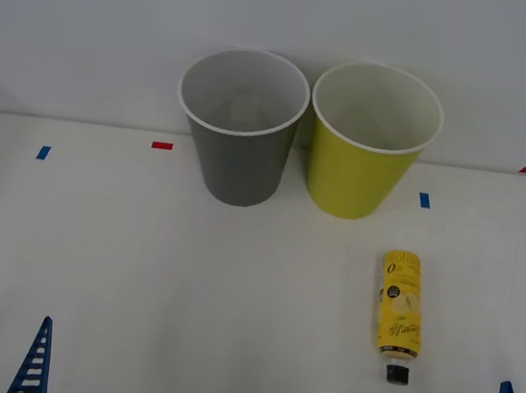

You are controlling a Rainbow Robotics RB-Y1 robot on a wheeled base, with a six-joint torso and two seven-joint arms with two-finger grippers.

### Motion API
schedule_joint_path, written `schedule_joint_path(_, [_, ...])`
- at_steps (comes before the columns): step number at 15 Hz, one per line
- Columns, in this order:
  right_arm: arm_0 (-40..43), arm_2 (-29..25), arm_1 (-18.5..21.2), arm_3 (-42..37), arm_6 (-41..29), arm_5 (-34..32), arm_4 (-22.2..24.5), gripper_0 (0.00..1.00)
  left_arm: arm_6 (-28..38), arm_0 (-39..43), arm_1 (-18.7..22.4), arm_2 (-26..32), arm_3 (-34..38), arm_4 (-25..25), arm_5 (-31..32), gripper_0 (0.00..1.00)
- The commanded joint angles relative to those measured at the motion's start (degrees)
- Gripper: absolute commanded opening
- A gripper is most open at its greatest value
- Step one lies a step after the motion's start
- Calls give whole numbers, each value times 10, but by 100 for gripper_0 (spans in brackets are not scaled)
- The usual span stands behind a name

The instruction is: Put cans in the gray bin and PET bottles in the light green bin.

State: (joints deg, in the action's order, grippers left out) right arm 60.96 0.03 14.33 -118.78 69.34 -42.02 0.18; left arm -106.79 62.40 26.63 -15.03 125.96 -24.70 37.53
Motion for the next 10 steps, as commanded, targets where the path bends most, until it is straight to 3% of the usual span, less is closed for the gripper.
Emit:
schedule_joint_path(1, [1, 21, 6, -15, 3, 22, -15, 93, 0, 0, 0, 0, 0, 0, 0, 100])
schedule_joint_path(2, [2, 32, 15, -35, 4, 56, -20, 92, 0, 0, 0, 0, 0, 0, 0, 100])
schedule_joint_path(7, [-30, 63, 61, -184, 4, 354, -36, 90, 0, 0, 0, 0, 0, 0, 0, 100])
schedule_joint_path(10, [-86, 63, 82, -204, 3, 456, -39, 87, 0, 0, 0, 0, 0, 0, 0, 100])
